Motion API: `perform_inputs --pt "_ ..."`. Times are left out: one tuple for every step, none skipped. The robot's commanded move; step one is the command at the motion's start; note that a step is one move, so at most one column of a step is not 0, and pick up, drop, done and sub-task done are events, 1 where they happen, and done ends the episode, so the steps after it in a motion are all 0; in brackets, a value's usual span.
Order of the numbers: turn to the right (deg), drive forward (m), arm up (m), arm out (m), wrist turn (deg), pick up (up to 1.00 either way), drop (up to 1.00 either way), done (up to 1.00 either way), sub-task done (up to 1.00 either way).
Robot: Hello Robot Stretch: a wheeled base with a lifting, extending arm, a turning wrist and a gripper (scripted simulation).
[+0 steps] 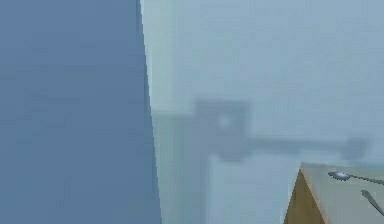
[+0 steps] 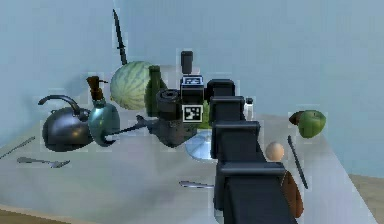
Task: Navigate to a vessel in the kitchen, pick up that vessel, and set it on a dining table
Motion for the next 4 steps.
perform_inputs --pt "0.0 0.0 0.0 0.0 45.0 0.0 0.0 0.0 0.0" --pt "0.0 0.0 0.0 0.0 18.0 0.0 0.0 0.0 0.0" --pt "0.0 0.0 -0.14 0.0 0.0 0.0 0.0 0.0 0.0" --pt "0.0 0.0 0.0 0.0 0.0 1.0 0.0 0.0 0.0"
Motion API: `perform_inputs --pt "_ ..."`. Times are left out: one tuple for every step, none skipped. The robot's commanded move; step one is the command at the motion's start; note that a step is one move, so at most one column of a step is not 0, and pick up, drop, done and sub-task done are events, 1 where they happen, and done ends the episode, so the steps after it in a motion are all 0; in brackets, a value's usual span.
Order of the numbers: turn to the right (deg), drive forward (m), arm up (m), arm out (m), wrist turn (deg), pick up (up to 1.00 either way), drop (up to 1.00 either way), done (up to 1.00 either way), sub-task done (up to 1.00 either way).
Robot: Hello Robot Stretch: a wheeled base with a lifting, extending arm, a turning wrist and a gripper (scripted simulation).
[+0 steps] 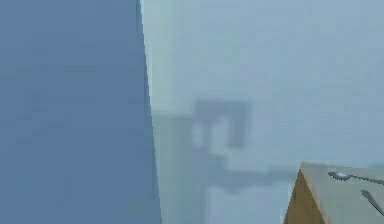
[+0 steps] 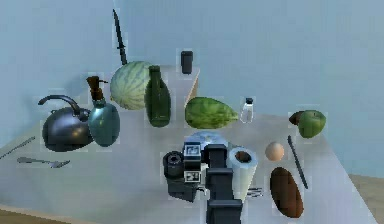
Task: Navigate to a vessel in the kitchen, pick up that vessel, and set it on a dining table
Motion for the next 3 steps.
perform_inputs --pt "0.0 0.0 0.1 0.0 0.0 0.0 0.0 0.0 0.0" --pt "0.0 0.0 0.04 0.0 0.0 0.0 0.0 0.0 0.0" --pt "0.0 0.0 0.0 0.0 -45.0 0.0 0.0 0.0 0.0"
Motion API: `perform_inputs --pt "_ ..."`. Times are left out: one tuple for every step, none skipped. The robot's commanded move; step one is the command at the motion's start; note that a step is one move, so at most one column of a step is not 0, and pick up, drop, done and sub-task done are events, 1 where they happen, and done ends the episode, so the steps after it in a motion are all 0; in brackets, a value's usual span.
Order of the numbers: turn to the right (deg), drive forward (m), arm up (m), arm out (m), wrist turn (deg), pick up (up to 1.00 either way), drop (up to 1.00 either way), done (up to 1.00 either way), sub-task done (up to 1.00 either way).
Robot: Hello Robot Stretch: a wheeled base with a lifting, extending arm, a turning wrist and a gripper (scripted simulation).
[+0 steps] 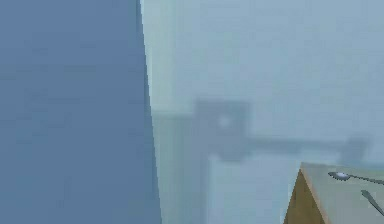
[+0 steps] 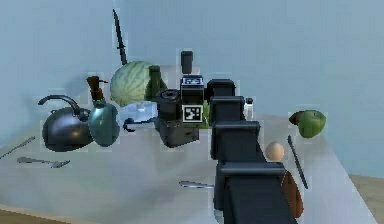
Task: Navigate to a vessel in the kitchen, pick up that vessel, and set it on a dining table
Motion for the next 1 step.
perform_inputs --pt "0.0 0.0 0.0 0.0 -45.0 0.0 0.0 0.0 0.0"
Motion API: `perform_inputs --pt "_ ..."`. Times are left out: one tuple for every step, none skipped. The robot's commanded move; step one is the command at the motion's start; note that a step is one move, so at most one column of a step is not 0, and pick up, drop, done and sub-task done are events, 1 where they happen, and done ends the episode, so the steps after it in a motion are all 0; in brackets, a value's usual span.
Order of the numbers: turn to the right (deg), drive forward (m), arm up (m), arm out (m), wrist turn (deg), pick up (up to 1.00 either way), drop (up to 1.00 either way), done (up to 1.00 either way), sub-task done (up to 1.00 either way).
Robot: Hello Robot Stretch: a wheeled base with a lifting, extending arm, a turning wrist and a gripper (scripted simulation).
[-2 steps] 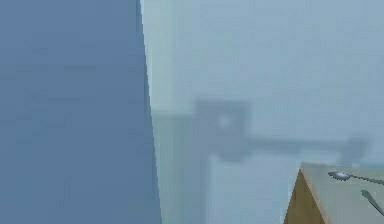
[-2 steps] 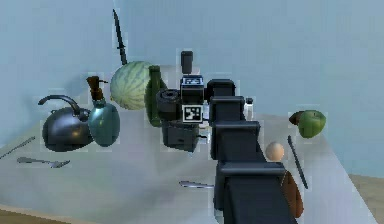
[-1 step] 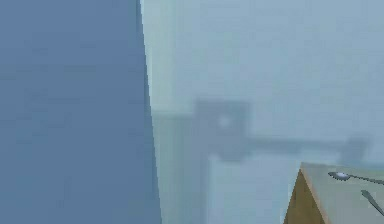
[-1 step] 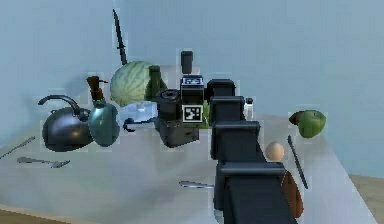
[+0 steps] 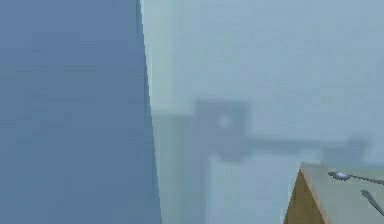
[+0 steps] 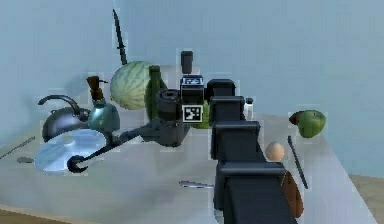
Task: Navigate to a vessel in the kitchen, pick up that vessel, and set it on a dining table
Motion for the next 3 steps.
perform_inputs --pt "0.0 0.0 0.0 0.0 -45.0 0.0 0.0 0.0 0.0" --pt "0.0 0.0 0.0 0.0 -12.0 0.0 0.0 0.0 0.0" --pt "0.0 0.0 0.0 -0.18 0.0 0.0 0.0 0.0 0.0"
